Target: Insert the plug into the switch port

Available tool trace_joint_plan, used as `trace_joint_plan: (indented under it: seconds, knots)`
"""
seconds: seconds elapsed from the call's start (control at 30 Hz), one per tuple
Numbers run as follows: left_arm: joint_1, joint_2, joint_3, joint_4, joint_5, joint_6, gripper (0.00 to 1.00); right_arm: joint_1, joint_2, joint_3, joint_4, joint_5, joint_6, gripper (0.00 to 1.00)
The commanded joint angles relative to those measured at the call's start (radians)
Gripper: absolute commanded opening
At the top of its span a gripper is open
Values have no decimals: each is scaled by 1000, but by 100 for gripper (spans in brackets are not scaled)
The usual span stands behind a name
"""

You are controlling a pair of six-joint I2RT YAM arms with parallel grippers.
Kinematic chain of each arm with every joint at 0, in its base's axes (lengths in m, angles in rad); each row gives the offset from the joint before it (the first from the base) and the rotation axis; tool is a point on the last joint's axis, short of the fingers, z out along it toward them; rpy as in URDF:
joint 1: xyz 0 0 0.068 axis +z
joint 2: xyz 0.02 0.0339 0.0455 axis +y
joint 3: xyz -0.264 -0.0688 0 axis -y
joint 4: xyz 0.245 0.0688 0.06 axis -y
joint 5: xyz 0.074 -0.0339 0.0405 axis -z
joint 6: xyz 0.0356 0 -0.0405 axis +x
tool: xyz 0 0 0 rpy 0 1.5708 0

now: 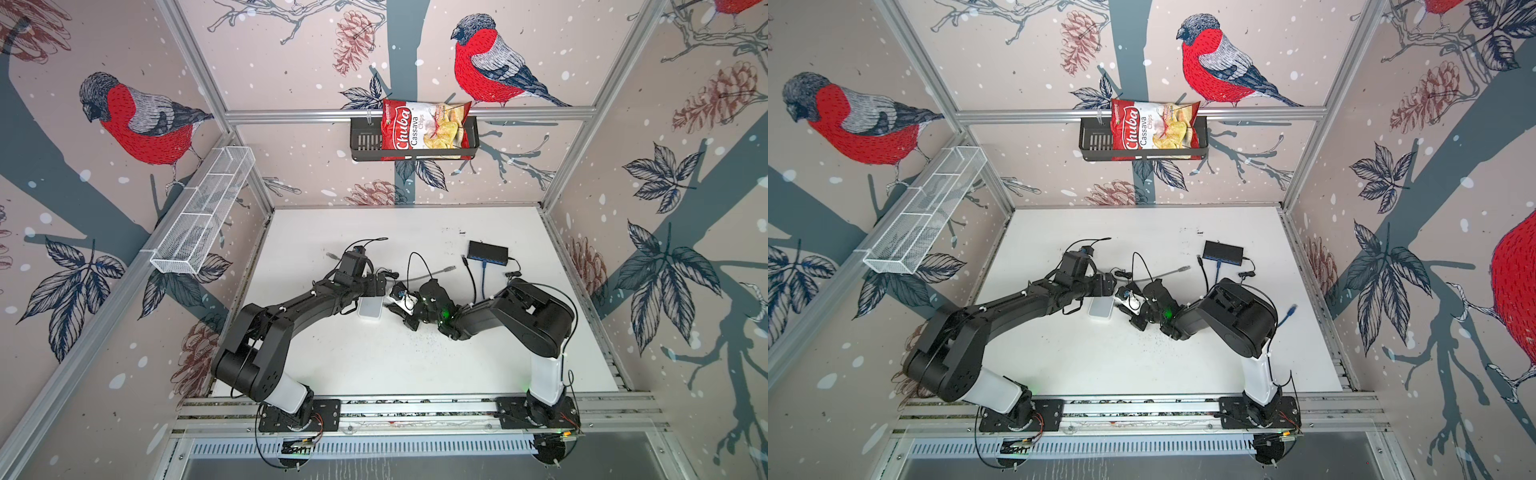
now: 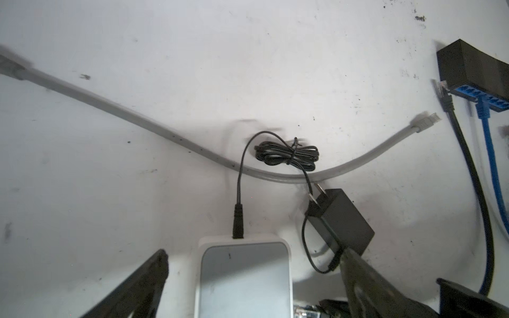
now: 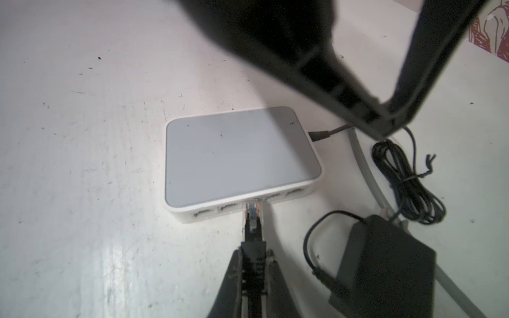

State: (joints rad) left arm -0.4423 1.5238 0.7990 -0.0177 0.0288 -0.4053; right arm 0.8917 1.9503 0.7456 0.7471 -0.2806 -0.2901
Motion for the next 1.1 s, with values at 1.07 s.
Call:
trace_joint_plan:
  seconds: [1.07]
  knots:
    - [37,8,-17,-138,-219,-135,95,1,33,74,-39,70,-49,9]
